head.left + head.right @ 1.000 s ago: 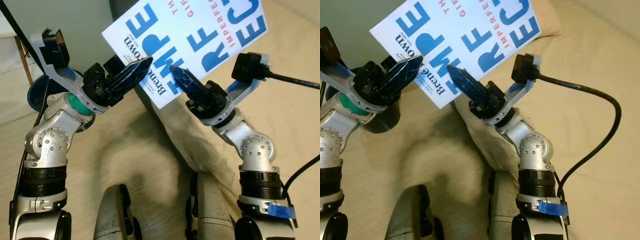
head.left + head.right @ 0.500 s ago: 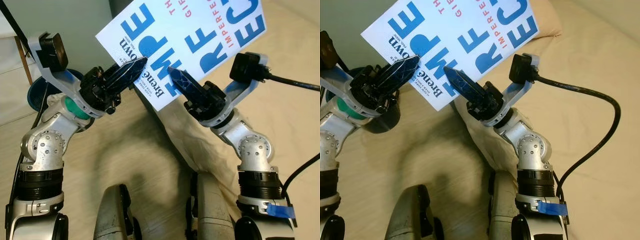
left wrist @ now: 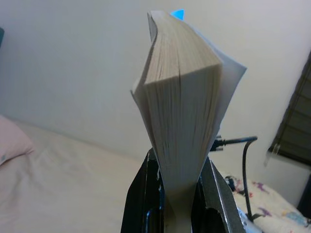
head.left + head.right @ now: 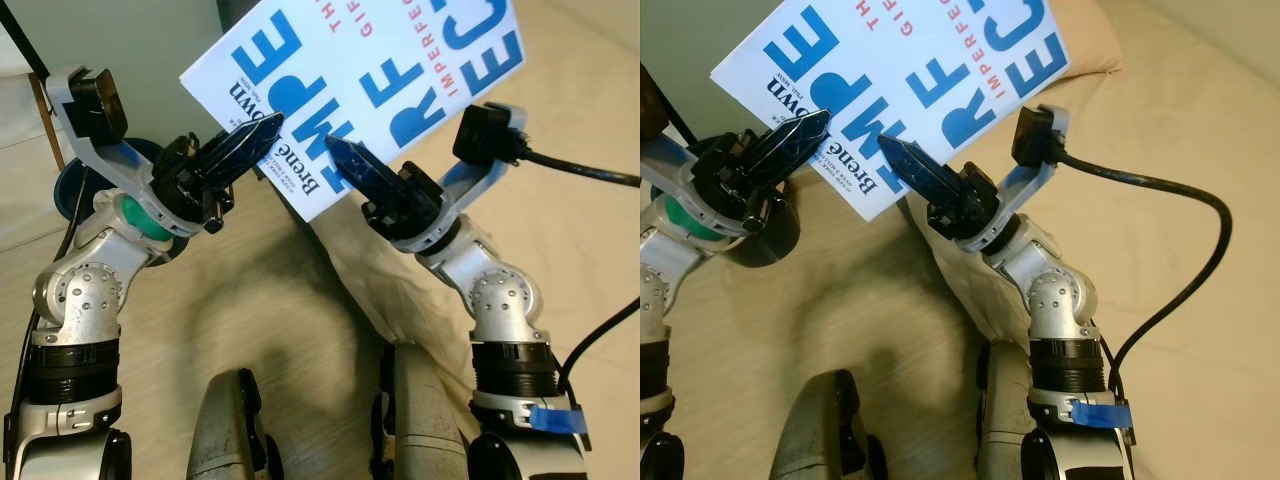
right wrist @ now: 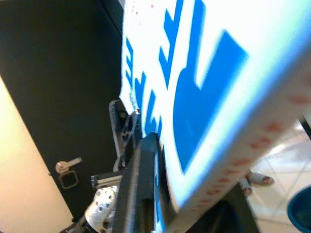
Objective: Clean up the room
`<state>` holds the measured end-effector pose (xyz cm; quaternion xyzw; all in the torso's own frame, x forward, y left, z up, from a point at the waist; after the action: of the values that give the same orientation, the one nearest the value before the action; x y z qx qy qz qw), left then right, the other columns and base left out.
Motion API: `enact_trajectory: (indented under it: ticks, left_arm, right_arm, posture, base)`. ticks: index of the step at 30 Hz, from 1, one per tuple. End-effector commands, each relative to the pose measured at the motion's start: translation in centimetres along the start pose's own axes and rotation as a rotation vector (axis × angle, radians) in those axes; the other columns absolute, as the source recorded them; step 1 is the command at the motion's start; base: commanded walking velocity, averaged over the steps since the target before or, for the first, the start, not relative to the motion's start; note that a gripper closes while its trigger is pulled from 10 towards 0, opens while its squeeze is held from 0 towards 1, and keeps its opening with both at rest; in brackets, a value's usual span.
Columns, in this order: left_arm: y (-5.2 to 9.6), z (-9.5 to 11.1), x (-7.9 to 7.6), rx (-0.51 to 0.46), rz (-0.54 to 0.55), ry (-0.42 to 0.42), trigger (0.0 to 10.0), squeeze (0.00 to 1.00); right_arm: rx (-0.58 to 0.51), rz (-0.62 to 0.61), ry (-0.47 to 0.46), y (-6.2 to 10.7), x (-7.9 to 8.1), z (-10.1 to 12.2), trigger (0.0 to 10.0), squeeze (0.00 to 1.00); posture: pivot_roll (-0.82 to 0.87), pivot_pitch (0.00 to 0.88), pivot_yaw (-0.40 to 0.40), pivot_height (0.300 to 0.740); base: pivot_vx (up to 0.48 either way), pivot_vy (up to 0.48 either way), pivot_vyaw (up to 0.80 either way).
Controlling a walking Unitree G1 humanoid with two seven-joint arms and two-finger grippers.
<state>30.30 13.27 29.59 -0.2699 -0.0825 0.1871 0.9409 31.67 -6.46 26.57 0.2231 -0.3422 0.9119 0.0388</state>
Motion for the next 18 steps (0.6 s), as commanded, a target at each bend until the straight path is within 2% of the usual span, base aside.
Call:
enact_trajectory:
  ticks: [1,3,5,6,9,11,13,18]
  left_arm:
    - [0.1,0.7,-0.4,0.0,-0.043,-0.033,0.0,0.0]
    - [0.3,1.0,-0.2,0.013,-0.039,-0.053,0.0,0.0]
    - [0.8,1.7,0.4,0.046,-0.032,-0.099,0.0,0.0]
    - [0.8,1.7,0.4,0.046,-0.032,-0.099,0.0,0.0]
    - [1.4,2.2,1.1,0.111,-0.029,-0.163,0.0,0.0]
    - [1.5,2.2,1.2,0.127,-0.029,-0.175,0.0,0.0]
    - [2.5,2.5,1.8,0.219,-0.038,-0.232,0.0,0.0]
    - [3.1,2.5,1.9,0.298,-0.065,-0.264,0.0,0.0]
  right_arm:
    - [-0.014,-0.085,0.022,1.3,-1.1,0.5,10.0,1.0]
    - [-0.006,-0.109,0.038,1.8,-1.4,0.7,10.0,1.0]
    - [0.086,-0.133,0.101,3.7,-1.3,0.8,10.0,1.0]
    - [0.086,-0.133,0.101,3.7,-1.3,0.8,10.0,1.0]
    - [0.169,-0.253,0.198,6.3,-2.2,1.9,10.0,1.0]
    - [0.174,-0.275,0.211,6.7,-2.4,2.2,10.0,1.0]
    - [0.147,-0.345,0.3,8.2,-2.2,4.8,10.0,1.0]
    - [0.119,-0.358,0.37,8.7,-1.3,6.8,10.0,1.0]
  posture:
    - [-0.07,0.083,0.059,0.565]
    - [-0.07,0.083,0.059,0.565]
    - [-0.07,0.083,0.052,0.565]
    - [-0.07,0.083,0.052,0.565]
    - [-0.08,0.082,0.047,0.565]
    - [-0.08,0.082,0.047,0.565]
    - [-0.08,0.082,0.048,0.565]
    - [-0.09,0.079,0.051,0.565]
  base:
    - [0.0,0.0,0.0]
    - [0.0,0.0,0.0]
    - [0.0,0.0,0.0]
    - [0.0,0.0,0.0]
    - [0.0,0.0,0.0]
    - [0.0,0.0,0.0]
    - [0.0,0.0,0.0]
    - [0.0,0.0,0.0]
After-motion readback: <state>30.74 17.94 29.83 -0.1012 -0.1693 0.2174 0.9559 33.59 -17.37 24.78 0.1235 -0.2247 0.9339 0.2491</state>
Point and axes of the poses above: a point about 5 cm out from each wrist's last joint towards the gripper, its own y axis pointing back from the gripper into the wrist, its own z axis along the axis of the wrist's last joint, x = y × z, the point moved 3 cm from there along -y, pointing out of the wrist towards the gripper, and after that the axes turned 12 degrees about -y, right-handed, at the moved point
